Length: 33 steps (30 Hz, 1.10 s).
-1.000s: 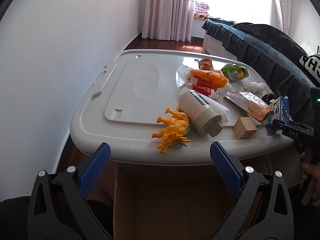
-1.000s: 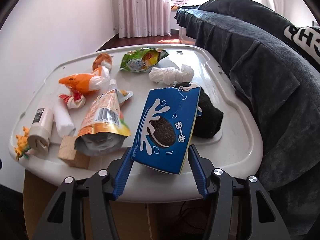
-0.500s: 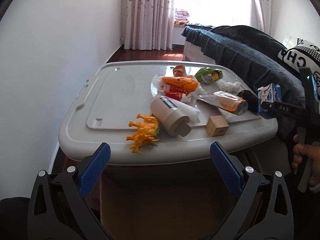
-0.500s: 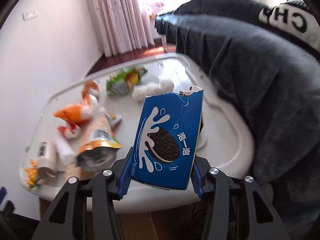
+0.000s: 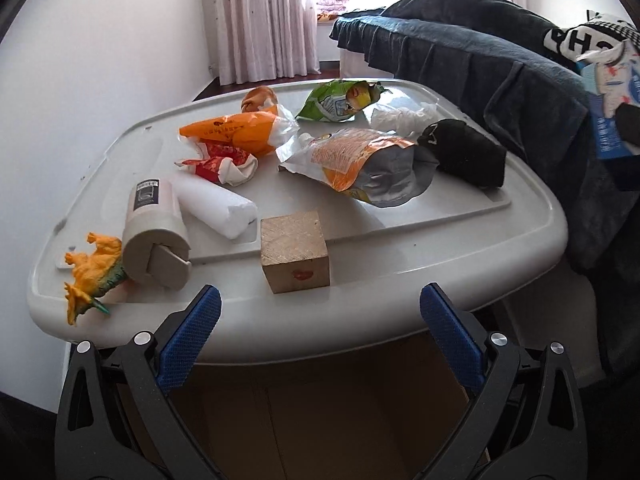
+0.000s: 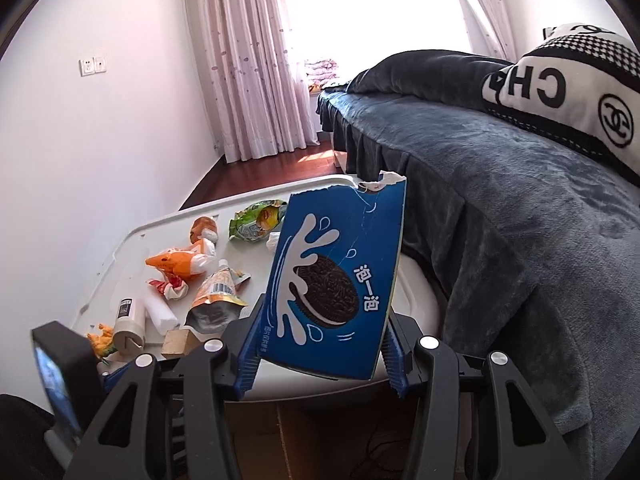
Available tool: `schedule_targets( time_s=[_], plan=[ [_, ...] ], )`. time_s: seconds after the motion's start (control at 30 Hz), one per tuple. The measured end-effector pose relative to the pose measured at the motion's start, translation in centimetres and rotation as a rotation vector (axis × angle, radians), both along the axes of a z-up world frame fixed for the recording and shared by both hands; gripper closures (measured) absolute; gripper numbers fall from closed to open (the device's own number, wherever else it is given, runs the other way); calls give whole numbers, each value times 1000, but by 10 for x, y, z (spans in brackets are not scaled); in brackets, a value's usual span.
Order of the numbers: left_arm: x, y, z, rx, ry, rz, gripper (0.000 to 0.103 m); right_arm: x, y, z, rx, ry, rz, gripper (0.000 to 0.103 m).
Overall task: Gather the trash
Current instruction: 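Grasp the wooden block with the left gripper while the right holds the Oreo box, then carry both items over the cardboard box and open both grippers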
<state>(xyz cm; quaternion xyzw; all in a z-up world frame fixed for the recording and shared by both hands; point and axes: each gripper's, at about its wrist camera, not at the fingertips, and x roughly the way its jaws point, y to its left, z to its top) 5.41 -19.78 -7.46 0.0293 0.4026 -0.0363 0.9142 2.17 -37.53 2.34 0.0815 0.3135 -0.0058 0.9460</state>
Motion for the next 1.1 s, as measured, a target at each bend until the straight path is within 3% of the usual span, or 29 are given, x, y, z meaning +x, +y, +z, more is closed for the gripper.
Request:
schedule_targets(
  time_s=[0.1,0.23,0.27,0.3,0.33,0.37,0.47,0.6,0.67,0.87,1.1],
  plan=[
    [11,1,-7,-24,-18,27,6,1,-2,-1,14,7,-3,53],
    [22,-1,-7,11,-58,58,9,3,-1,-5,30,25,3,53],
    [24,0,-8,1,-58,64,13,4,0,-5,26,24,3,53],
    [28,3,-11,-17,-47,68,25,4,1,-5,20,22,2,52],
    [32,6,-15,-35,-28,75,53,3,2,-5,16,20,2,52],
    [28,7,-13,-30,-58,91,69,4,2,-5,13,19,1,52],
    [26,9,-13,-28,-55,75,68,7,2,-8,23,32,-1,52],
    [30,25,-6,-148,-15,77,68,11,2,-12,29,52,2,52],
    [23,29,7,-176,-52,52,69,12,5,-13,23,54,9,52],
    [-19,43,60,-170,-128,-79,69,7,18,-10,9,35,56,53],
    [-80,99,113,-119,-125,-22,69,-30,61,14,7,21,217,53]
  ],
)
